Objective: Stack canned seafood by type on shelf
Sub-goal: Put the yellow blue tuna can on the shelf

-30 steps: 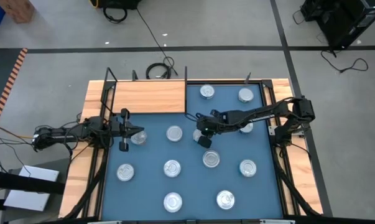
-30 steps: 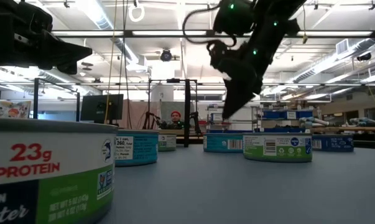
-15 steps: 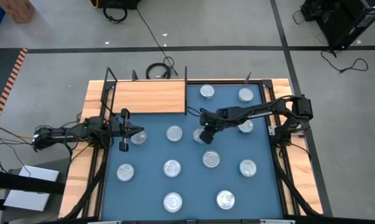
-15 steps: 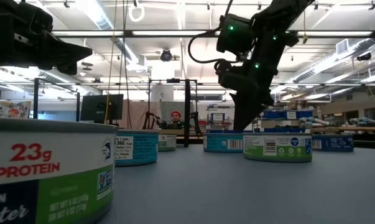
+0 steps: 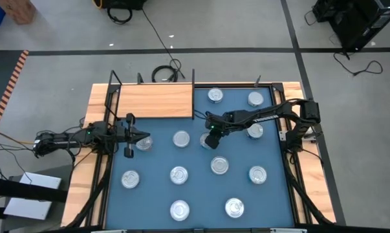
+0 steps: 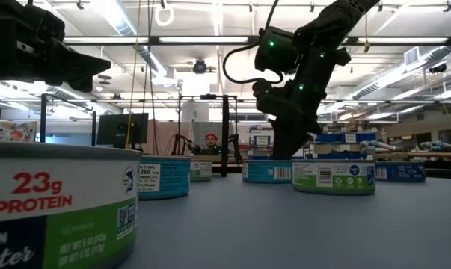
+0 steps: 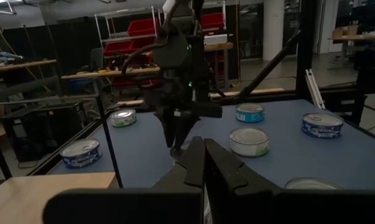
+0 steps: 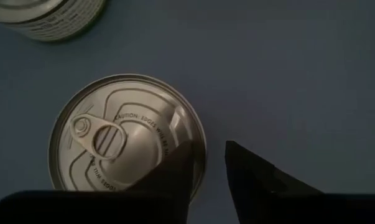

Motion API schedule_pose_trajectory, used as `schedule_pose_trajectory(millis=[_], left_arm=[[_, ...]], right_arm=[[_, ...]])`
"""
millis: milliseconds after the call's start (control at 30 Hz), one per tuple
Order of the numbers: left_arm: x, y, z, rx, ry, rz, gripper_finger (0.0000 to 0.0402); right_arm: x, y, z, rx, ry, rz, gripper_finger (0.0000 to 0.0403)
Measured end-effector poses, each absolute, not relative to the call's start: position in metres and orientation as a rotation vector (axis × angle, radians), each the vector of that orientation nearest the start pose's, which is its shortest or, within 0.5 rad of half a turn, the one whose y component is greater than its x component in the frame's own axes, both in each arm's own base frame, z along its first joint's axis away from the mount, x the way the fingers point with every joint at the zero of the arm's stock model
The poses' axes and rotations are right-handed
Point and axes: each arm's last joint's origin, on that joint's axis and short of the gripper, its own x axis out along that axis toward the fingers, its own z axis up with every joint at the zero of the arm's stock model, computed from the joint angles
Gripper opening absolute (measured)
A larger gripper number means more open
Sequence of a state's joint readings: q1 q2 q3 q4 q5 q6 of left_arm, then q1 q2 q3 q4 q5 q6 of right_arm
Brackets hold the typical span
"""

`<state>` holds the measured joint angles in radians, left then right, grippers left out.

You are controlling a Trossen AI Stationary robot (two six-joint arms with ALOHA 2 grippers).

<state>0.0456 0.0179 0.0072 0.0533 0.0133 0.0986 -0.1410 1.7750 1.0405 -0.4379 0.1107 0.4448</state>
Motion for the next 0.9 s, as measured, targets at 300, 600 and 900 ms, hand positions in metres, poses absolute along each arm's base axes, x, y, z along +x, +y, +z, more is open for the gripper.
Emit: schedule_pose_trajectory(millis=[300,600,900], left_arm=[[0.098,0.004,0.169,0.091,-0.031,0.026,0.0006],[0.099,0.004,0.166,0.028,-0.004,0.036,0.0006],[0.102,0.005,0.164,-0.012,0.03,0.047,0.0006]], right_arm=[[0.334,-0.049,0.154,0.306,1.081,-0.358,0.001],[0.348,-0.024,0.167,0.098,1.046,-0.31,0.0005],[0.359,0.012,0.185,-0.077,0.969,-0.323,0.0002]])
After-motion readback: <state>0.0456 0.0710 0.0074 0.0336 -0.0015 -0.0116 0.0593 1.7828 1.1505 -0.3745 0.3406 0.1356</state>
